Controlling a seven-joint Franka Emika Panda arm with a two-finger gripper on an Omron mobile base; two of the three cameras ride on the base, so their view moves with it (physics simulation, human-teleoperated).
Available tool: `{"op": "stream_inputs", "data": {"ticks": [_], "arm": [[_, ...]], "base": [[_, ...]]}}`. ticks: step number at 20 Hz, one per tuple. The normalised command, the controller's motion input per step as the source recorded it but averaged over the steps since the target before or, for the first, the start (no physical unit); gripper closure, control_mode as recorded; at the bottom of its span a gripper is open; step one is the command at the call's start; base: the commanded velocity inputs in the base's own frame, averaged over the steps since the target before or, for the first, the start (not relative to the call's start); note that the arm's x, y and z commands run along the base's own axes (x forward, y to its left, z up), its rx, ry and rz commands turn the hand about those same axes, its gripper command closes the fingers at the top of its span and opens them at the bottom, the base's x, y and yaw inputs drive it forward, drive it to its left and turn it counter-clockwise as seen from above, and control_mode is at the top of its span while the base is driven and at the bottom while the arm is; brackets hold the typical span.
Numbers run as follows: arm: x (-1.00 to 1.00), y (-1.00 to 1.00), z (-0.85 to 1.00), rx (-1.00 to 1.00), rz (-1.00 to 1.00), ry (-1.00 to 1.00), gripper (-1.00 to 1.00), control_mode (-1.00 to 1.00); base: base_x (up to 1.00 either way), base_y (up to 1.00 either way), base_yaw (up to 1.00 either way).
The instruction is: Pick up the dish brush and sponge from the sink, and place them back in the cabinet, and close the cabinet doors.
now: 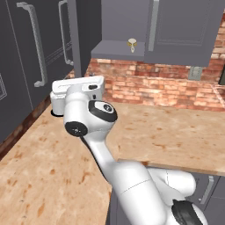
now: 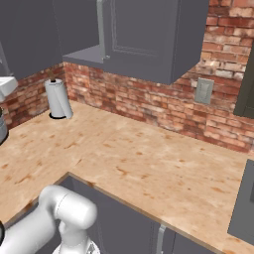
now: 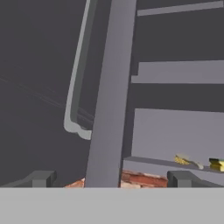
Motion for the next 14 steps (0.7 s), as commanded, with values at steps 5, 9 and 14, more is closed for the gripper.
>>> {"op": "stream_inputs", "data": {"ticks": [5,9,14], "arm": [[0.17,0.02,0.0,0.0,0.0,0.0,-1.0,-1.0],[0.16,0.0,0.0,0.0,0.0,0.0,-1.0,-1.0],[0.19,0.0,0.0,0.0,0.0,0.0,-1.0,-1.0]], "base": [[0.0,0.0,0.0],[0.0,0.0,0.0],[0.0,0.0,0.0]]}}
